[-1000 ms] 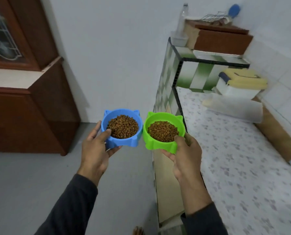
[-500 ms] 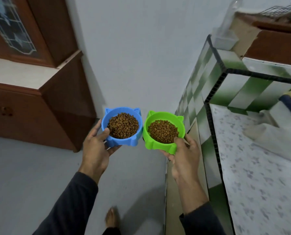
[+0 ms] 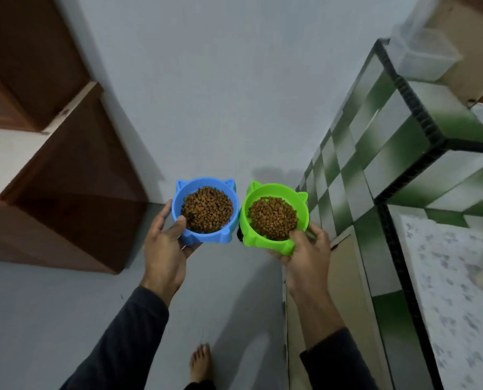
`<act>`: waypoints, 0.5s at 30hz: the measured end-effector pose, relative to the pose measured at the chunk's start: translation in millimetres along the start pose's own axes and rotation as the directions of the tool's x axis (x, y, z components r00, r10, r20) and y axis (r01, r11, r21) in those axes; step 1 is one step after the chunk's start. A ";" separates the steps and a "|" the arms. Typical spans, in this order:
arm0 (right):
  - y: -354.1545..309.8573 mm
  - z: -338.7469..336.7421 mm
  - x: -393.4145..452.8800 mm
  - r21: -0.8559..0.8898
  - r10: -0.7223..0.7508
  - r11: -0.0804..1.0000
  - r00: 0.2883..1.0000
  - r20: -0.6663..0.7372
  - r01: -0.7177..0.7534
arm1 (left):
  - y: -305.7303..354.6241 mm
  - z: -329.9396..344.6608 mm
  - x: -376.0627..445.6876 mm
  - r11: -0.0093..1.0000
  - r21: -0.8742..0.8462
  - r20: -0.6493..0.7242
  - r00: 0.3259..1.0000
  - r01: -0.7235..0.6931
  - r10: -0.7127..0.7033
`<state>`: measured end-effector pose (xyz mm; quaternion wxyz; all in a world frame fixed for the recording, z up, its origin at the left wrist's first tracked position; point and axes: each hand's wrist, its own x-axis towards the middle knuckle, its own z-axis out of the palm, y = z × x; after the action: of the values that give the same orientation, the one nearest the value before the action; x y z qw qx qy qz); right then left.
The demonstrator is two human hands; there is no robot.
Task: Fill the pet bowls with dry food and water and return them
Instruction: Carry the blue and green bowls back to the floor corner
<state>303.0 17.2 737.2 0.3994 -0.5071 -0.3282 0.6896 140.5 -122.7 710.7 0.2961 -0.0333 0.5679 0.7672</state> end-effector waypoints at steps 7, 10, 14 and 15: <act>11.1 41.1 67.9 -0.045 0.036 0.998 0.999 -0.003 -0.036 | -9.1 21.1 69.6 1.000 0.000 -0.045 0.999 0.017 -0.017; 16.4 49.8 101.6 -0.060 0.047 0.997 0.999 -0.011 -0.048 | -21.0 32.1 95.2 1.000 0.006 -0.051 0.998 0.022 -0.021; 29.7 58.3 147.5 -0.106 0.048 0.993 0.999 -0.002 -0.048 | -41.3 42.6 125.7 1.000 -0.003 -0.066 0.998 0.020 -0.020; 34.3 60.0 157.5 -0.127 0.044 0.991 0.999 -0.003 -0.044 | -46.8 44.2 133.0 1.000 -0.006 -0.074 0.997 0.020 -0.021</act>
<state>211.5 137.5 655.1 0.3511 -0.5387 -0.3601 0.6759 66.8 -19.5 634.9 0.2827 -0.0682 0.5763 0.7637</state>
